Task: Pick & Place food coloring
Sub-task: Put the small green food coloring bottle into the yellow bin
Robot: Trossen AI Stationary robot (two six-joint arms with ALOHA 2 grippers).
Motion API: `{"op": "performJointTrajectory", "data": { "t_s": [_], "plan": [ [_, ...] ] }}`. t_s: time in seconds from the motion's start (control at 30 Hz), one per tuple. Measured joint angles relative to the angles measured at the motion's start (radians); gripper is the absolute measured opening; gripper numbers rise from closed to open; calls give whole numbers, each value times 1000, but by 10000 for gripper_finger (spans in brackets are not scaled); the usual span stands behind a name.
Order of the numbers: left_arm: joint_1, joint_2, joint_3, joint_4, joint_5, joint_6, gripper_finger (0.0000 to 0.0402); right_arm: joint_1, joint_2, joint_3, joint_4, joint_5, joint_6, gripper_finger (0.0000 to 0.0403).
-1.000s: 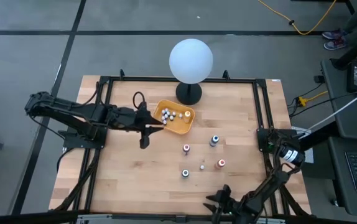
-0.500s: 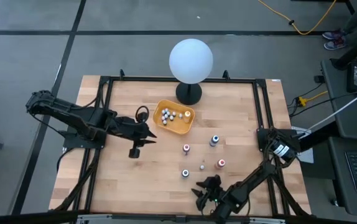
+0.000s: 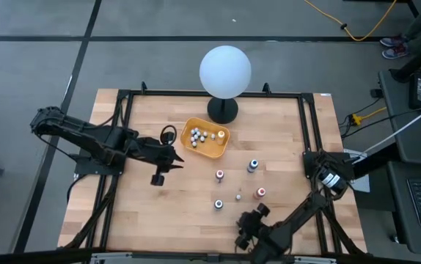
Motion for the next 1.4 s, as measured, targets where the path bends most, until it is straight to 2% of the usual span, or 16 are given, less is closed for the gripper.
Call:
{"op": "performJointTrajectory", "data": {
  "t_s": [0.07,0.17,0.53,0.67,0.87,1.4],
  "plan": [
    [10,0,0,6,-10,-11,88,23,0,-5,-39,26,58,191],
    [23,0,0,18,-20,-37,88,43,-4,-50,-6,45,128,193],
    [22,0,0,61,-51,-151,88,8,-14,-164,133,134,96,198],
    [10,0,0,61,-54,-159,88,1,-15,-191,194,175,90,227],
    [10,0,0,61,-68,-158,88,-29,-13,-191,154,171,99,272],
    [10,0,0,60,-70,-137,88,-129,-15,-196,139,193,83,266]
  ]
}}
